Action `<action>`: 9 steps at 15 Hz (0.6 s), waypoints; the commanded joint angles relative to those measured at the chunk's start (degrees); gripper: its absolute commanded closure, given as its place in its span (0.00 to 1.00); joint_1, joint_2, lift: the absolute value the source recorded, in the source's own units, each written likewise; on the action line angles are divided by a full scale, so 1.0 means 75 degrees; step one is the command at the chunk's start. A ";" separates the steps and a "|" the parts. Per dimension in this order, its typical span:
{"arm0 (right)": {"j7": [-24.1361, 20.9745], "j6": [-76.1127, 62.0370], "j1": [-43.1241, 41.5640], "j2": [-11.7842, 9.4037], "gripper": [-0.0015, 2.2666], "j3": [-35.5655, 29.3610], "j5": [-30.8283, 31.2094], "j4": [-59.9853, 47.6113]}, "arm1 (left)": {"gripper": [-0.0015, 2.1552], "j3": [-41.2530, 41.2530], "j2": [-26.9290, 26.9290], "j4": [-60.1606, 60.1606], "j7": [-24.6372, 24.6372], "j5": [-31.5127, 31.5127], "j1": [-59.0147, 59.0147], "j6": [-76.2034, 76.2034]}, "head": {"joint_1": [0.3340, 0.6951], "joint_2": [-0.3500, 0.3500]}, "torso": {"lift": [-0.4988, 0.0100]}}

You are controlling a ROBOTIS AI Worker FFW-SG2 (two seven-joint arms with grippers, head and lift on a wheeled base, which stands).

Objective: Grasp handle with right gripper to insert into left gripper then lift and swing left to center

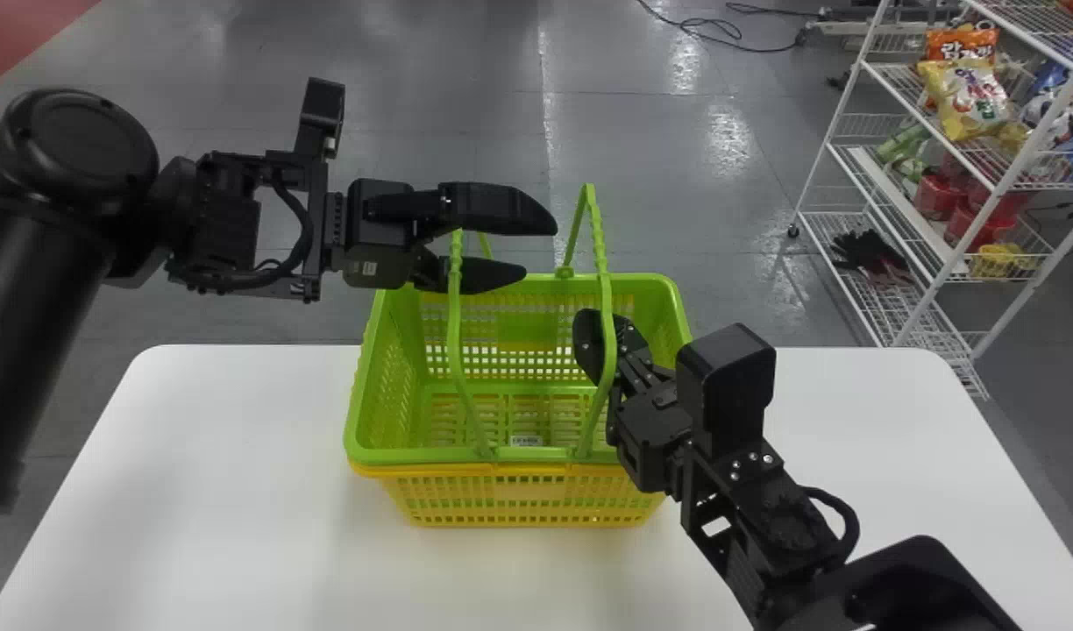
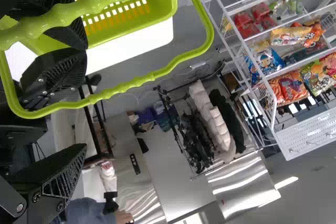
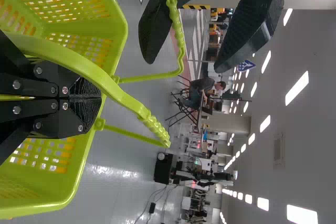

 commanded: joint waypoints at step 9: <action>-0.0048 0.0169 -0.0160 0.0050 0.89 0.0448 0.0134 -0.0001 | 0.08 -0.0070 -0.0436 0.0022 -0.0024 -0.0042 0.0009 -0.0023 | 0.97 0.49 | 0.80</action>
